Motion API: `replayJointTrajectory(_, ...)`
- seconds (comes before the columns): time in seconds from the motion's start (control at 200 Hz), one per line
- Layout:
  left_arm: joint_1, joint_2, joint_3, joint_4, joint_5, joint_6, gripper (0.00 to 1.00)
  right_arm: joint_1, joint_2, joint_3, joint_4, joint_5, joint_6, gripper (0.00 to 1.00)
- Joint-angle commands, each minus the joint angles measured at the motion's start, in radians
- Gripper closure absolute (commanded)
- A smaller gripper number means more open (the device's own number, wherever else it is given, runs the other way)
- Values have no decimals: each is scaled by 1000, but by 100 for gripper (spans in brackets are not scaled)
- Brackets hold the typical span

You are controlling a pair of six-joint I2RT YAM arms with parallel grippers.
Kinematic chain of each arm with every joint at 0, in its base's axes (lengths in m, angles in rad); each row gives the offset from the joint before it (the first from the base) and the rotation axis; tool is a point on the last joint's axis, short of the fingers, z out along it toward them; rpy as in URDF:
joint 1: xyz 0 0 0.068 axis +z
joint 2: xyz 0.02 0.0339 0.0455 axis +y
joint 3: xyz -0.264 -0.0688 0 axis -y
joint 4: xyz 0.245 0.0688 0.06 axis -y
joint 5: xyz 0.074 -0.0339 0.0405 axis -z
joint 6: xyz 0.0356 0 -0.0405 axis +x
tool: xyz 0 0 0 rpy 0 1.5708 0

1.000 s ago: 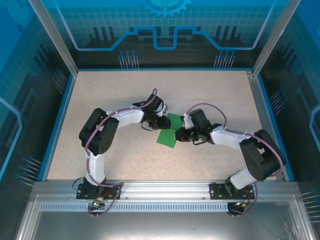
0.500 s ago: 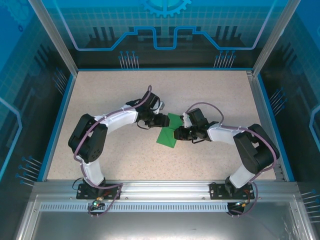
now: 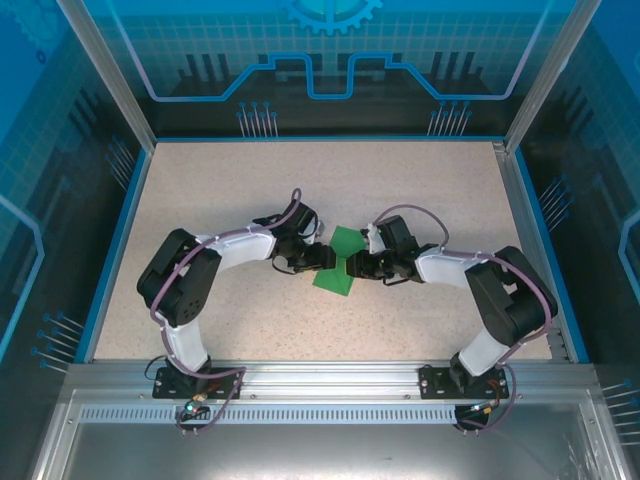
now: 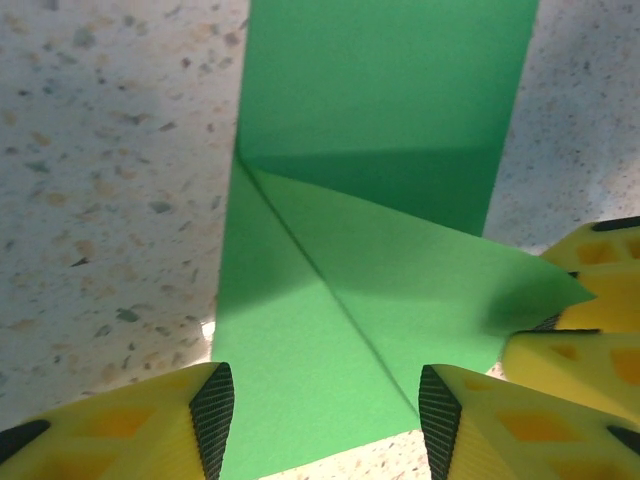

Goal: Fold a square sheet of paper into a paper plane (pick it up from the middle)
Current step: Turn over the paper at the center of the table.

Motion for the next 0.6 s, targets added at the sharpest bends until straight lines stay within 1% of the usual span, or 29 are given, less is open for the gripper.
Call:
replayJointTrajectory(0.0,-2,-6,-26,30,25,-25,44,-16,32,-4,34,-44,18,77)
replayJointTrajectory(0.13,-3,-4,-25,31,28,-26,44,-18,55,7,42,-59,25,83)
replayJointTrajectory(0.27,-2,-11,-38,49,32,-39,44,-23,46,-7,67,-79,31,93)
replayJointTrajectory(0.47,-1,-31,-82,148,79,-108,43,-54,17,-53,175,-167,85,99)
replayJointTrajectory(0.55,2,-45,-112,211,88,-156,42,-64,6,-68,197,-194,107,100)
replayJointTrajectory(0.595,5,-53,-135,266,96,-192,42,-70,4,-76,242,-210,119,100)
